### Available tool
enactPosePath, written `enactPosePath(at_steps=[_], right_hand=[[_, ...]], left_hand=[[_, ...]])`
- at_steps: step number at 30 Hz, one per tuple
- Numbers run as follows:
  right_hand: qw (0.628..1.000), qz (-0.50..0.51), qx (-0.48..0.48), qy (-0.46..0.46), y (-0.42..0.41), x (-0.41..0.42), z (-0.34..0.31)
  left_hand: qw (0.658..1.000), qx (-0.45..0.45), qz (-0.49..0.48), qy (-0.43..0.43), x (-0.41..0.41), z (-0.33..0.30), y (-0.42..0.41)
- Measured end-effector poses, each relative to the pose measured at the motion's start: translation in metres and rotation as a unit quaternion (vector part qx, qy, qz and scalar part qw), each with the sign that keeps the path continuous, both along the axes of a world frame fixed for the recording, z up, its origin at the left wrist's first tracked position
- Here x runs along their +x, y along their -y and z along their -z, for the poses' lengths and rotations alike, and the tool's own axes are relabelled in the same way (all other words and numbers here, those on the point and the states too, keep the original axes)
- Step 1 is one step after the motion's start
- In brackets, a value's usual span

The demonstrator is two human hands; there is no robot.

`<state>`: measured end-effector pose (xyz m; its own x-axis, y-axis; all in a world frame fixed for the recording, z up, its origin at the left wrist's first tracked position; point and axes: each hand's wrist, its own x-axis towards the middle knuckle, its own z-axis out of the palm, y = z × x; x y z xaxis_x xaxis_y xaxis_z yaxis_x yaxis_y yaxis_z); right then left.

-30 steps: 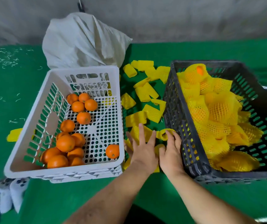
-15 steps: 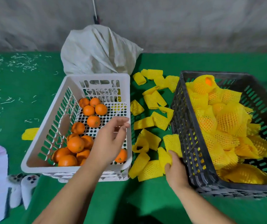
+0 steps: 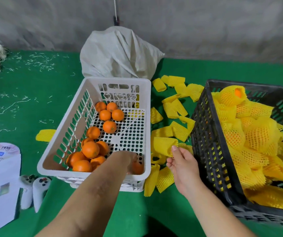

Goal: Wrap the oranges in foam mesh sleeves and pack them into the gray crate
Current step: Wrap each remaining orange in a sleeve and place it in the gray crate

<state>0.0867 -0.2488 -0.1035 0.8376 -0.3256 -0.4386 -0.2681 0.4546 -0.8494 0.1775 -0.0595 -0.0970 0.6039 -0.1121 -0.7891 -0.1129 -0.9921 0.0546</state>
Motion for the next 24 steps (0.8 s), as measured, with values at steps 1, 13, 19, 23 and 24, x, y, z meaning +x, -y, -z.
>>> enactPosePath(at_steps=[1, 13, 19, 23, 24], right_hand=[[0.997, 0.015, 0.07, -0.006, -0.003, -0.001, -0.002], [0.994, -0.097, 0.037, -0.022, -0.021, -0.018, -0.031], [0.981, -0.093, -0.164, 0.036, 0.022, 0.024, -0.073], [0.924, -0.112, -0.35, 0.108, 0.063, 0.046, -0.096], [0.901, -0.121, -0.4, 0.116, 0.07, 0.048, -0.097]], left_hand=[[1.0, 0.012, 0.005, 0.015, -0.004, 0.0, 0.0], [0.977, -0.097, -0.186, 0.028, -0.013, 0.005, 0.004], [0.912, -0.247, -0.257, 0.202, -0.006, -0.03, -0.019], [0.712, -0.493, -0.428, 0.258, -0.021, -0.074, -0.005], [0.683, -0.538, -0.425, 0.25, -0.026, -0.082, 0.008]])
